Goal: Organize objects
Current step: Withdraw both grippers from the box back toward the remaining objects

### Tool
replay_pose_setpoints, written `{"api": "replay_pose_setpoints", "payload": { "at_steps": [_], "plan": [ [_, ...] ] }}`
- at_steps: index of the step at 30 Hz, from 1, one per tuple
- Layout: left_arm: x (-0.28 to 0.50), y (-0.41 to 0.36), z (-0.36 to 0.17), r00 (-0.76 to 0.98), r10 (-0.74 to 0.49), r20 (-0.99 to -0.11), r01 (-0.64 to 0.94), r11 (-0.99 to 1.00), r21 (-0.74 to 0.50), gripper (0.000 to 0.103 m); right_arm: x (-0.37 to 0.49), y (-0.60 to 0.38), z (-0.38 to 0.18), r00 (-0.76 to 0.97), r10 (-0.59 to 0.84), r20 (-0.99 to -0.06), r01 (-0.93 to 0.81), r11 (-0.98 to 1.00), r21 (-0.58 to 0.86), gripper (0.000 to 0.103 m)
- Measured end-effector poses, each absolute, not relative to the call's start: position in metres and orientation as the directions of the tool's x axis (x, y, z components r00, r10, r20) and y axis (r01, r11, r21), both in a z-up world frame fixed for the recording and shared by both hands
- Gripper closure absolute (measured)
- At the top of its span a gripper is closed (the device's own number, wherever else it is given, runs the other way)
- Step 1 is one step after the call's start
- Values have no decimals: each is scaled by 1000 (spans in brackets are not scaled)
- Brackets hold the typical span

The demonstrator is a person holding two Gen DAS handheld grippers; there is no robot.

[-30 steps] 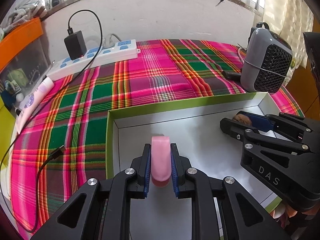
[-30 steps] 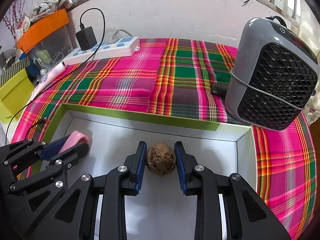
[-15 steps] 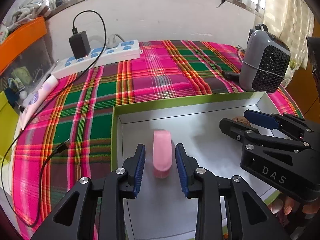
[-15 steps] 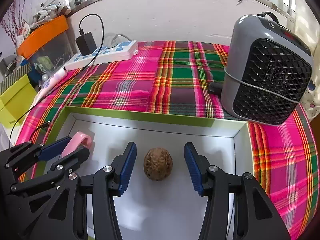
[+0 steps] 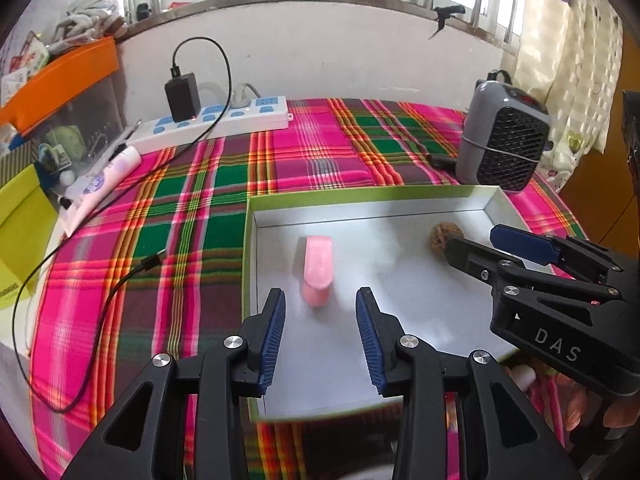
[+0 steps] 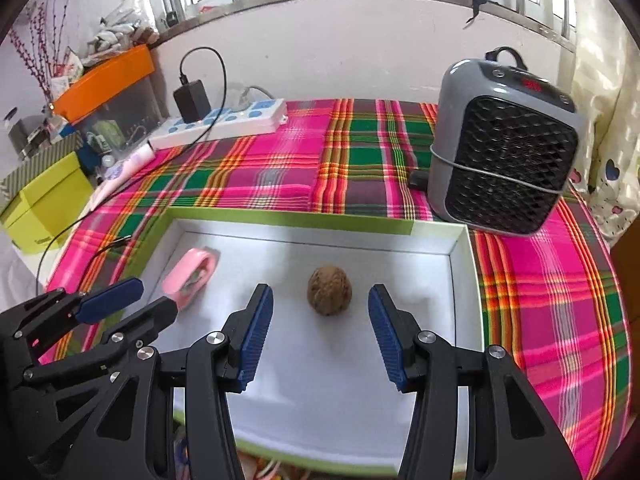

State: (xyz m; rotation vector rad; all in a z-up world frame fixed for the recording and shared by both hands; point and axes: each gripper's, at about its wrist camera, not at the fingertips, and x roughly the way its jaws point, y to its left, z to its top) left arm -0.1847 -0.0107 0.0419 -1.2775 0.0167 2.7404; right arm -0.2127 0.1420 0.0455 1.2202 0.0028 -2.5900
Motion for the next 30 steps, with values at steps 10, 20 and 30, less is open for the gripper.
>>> {"api": "replay_pose_setpoints", "payload": {
  "at_steps": [10, 20, 30],
  "plan": [
    [-145, -11, 49, -654, 106, -749, -98, -994, -54, 68, -174, 145, 53, -629, -254, -735, 248, -961, 120, 52],
    [-103, -11, 55, -686, 104, -720, -89, -994, -58, 67, -131, 152, 59, -667, -258, -699, 255, -961, 111, 52],
    [-72, -11, 50, -717, 63, -694, -65, -998, -24, 67, -96, 158, 59, -703, -243, -669, 264, -962, 71, 52]
  ]
}}
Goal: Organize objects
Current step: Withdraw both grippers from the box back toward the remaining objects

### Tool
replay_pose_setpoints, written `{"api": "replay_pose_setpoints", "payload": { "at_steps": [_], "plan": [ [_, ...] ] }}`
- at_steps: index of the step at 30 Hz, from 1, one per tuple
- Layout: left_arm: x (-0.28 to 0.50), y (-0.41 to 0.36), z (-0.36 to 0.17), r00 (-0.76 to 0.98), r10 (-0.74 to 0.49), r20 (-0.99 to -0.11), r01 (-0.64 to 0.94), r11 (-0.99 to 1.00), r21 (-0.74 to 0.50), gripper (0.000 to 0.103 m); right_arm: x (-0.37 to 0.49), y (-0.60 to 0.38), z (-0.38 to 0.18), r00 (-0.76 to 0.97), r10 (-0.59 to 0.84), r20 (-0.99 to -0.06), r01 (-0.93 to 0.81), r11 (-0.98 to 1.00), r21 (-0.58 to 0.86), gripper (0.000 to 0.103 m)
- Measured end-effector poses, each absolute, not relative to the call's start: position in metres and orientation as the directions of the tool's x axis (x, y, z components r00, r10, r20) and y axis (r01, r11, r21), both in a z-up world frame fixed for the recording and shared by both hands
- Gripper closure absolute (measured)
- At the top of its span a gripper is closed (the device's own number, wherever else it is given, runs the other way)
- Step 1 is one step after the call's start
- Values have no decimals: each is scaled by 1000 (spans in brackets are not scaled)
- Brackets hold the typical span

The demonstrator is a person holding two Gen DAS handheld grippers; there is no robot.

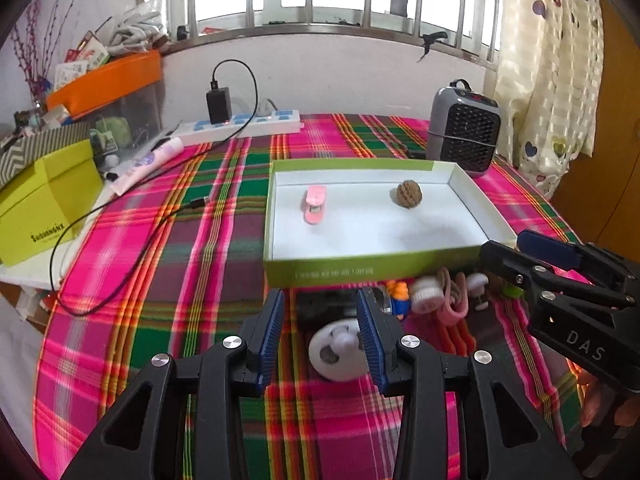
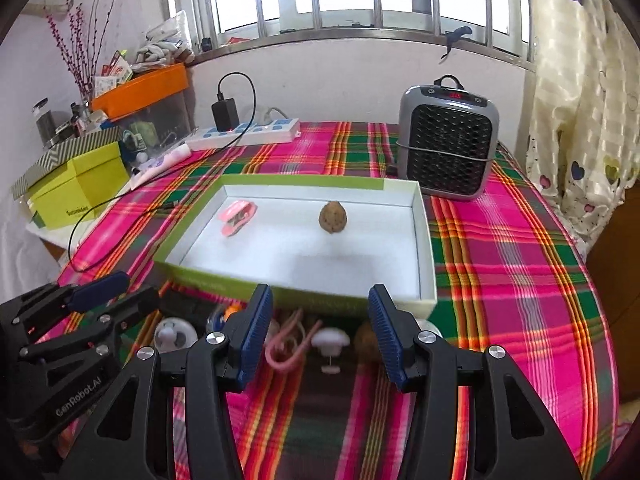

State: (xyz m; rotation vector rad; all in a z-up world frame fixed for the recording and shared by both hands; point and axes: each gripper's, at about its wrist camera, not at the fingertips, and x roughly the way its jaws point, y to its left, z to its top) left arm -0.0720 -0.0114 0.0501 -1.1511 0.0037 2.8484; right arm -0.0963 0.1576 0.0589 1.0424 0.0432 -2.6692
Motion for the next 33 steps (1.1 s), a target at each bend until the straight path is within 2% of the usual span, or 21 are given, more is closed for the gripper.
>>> {"api": "replay_pose_setpoints", "payload": {
  "at_steps": [15, 22, 33],
  "plan": [
    [-39, -15, 30, -718, 73, -692, -96, -995, -6, 67, -58, 176, 44, -710, -224, -668, 253, -966, 55, 52],
    [-36, -28, 19, -685, 148, -714, -116, -989, -94, 60, -50, 186, 41, -714, -204, -669, 239, -970, 41, 52],
    [-44, -27, 10, -634, 233, -737, -154, -972, -176, 58, -52, 202, 34, -701, -203, -683, 213, -974, 72, 52]
  ]
}}
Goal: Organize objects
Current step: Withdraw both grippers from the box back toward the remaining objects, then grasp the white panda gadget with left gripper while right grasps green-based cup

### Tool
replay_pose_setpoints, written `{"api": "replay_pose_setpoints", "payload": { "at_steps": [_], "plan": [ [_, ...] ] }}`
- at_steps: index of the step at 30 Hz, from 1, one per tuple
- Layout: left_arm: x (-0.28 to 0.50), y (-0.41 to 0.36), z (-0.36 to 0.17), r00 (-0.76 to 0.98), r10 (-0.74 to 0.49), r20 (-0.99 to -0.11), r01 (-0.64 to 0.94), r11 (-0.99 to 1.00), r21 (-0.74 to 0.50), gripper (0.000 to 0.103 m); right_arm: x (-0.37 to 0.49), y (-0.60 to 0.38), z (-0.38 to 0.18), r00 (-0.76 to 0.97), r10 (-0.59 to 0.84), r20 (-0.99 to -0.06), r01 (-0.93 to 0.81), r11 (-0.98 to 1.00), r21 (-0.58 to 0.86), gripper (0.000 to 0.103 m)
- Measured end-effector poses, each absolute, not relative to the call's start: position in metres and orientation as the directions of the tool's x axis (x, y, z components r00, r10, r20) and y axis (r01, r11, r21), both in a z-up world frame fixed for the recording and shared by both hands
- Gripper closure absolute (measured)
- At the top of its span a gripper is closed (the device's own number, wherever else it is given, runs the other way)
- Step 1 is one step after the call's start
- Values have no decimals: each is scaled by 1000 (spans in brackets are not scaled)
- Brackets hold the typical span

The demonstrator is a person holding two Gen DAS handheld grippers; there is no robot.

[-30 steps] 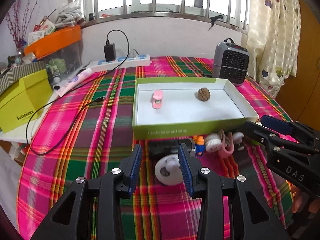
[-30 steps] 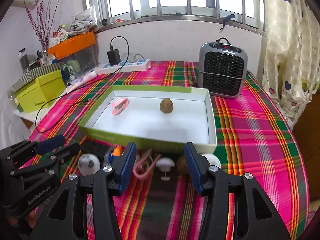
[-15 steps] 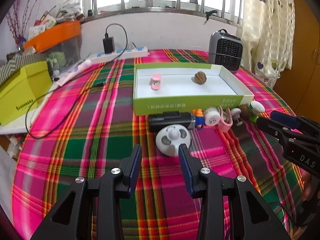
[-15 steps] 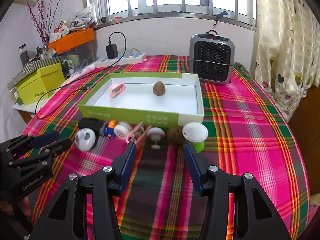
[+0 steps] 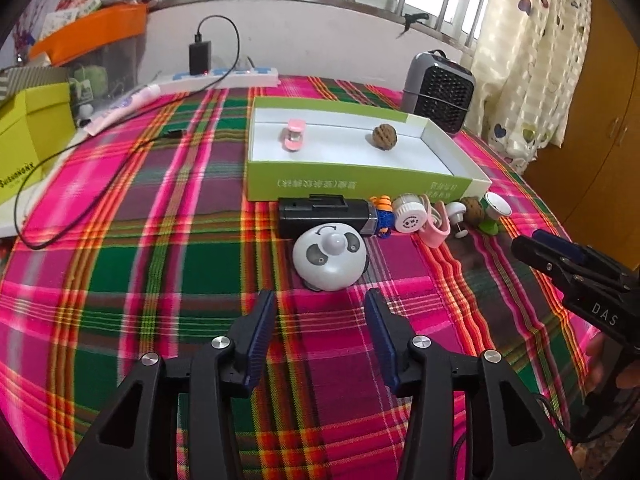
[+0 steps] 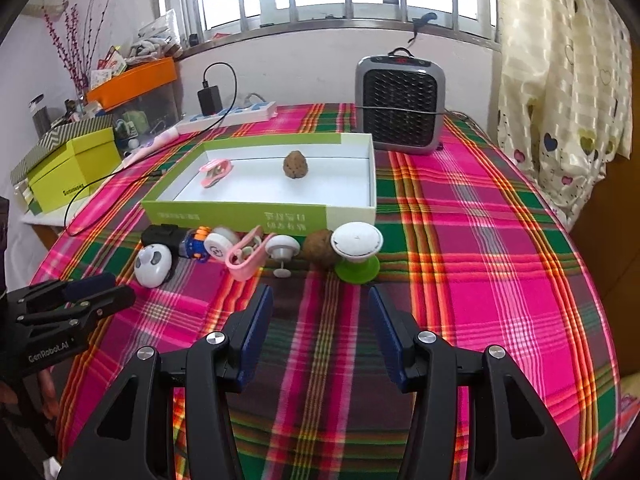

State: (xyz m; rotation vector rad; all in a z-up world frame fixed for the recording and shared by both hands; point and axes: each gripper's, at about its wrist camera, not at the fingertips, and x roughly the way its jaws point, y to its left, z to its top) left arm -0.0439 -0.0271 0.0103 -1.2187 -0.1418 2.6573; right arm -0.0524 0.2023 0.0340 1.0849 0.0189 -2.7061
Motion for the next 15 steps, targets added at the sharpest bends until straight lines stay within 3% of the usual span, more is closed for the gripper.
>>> {"api": "replay_pose_setpoints", "payload": {
  "at_steps": [15],
  "plan": [
    [-61, -20, 9, -619, 207, -758, -153, -978, -142, 55, -76, 217, 27, -665, -197, -721, 195, -977, 86, 52]
  ]
}}
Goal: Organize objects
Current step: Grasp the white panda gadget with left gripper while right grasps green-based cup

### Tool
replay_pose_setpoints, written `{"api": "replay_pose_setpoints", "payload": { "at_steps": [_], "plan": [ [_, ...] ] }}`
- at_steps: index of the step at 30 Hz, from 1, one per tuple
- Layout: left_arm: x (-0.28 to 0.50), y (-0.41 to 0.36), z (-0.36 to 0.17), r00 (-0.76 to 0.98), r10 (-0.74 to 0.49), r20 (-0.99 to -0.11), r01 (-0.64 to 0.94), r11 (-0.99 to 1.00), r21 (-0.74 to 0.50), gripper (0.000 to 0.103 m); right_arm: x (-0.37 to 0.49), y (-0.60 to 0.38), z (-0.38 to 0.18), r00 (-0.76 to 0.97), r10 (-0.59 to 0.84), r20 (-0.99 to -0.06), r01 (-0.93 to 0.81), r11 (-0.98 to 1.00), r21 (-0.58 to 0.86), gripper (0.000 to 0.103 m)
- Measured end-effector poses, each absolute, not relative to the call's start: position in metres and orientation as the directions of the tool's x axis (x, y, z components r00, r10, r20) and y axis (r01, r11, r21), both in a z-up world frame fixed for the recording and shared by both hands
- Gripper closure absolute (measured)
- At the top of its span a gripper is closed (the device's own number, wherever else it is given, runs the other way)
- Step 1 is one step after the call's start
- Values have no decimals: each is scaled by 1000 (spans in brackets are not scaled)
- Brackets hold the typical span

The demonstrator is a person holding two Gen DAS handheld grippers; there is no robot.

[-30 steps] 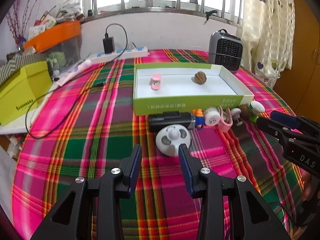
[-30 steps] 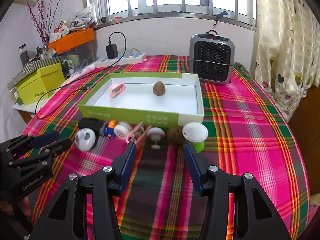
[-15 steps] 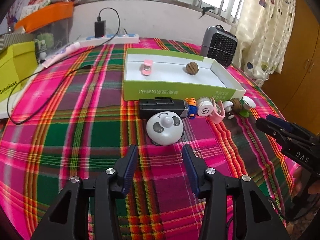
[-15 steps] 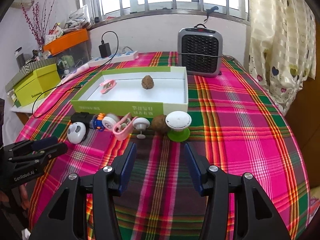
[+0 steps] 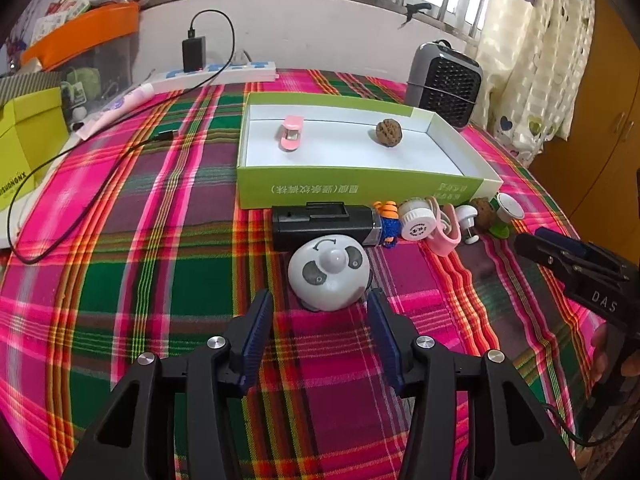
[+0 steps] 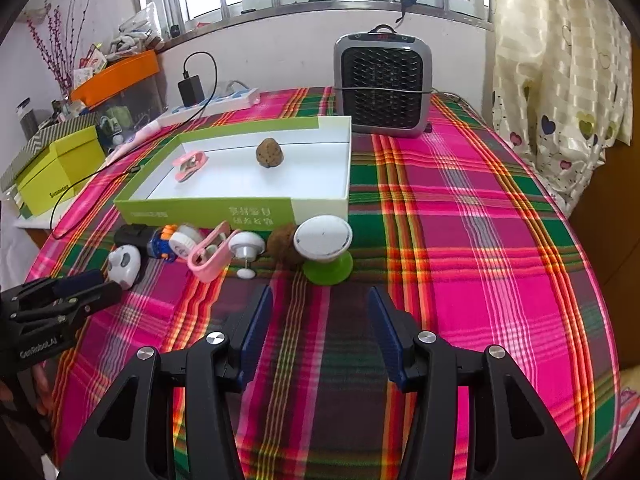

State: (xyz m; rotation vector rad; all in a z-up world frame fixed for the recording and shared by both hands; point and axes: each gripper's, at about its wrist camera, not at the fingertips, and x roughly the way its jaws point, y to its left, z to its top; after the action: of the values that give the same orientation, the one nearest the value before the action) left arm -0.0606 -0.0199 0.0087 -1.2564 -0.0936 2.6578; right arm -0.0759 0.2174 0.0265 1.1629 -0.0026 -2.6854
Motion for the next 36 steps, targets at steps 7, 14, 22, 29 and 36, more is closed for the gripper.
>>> {"api": "replay_pose_setpoints", "payload": {
  "at_steps": [7, 14, 22, 29, 36],
  "plan": [
    [-68, -14, 8, -618, 179, -765, -152, -983, -107, 55, -92, 219, 24, -655, -199, -729, 198, -976, 89, 52],
    [-72, -12, 8, -618, 167, -768, -148, -984, -95, 55, -103, 216, 24, -655, -215, -724, 223, -971, 87, 52],
    [-74, -12, 8, -618, 165, -769, -147, -985, -93, 55, -109, 216, 23, -648, -240, -723, 238, -965, 107, 52],
    [-74, -11, 8, -618, 165, -768, -147, -985, -94, 55, -111, 216, 23, -645, -246, -724, 236, -965, 118, 52],
    [-74, -12, 8, -619, 160, -769, -140, -986, -93, 60, -110, 216, 24, -649, -252, -718, 240, -963, 121, 57]
  ]
}}
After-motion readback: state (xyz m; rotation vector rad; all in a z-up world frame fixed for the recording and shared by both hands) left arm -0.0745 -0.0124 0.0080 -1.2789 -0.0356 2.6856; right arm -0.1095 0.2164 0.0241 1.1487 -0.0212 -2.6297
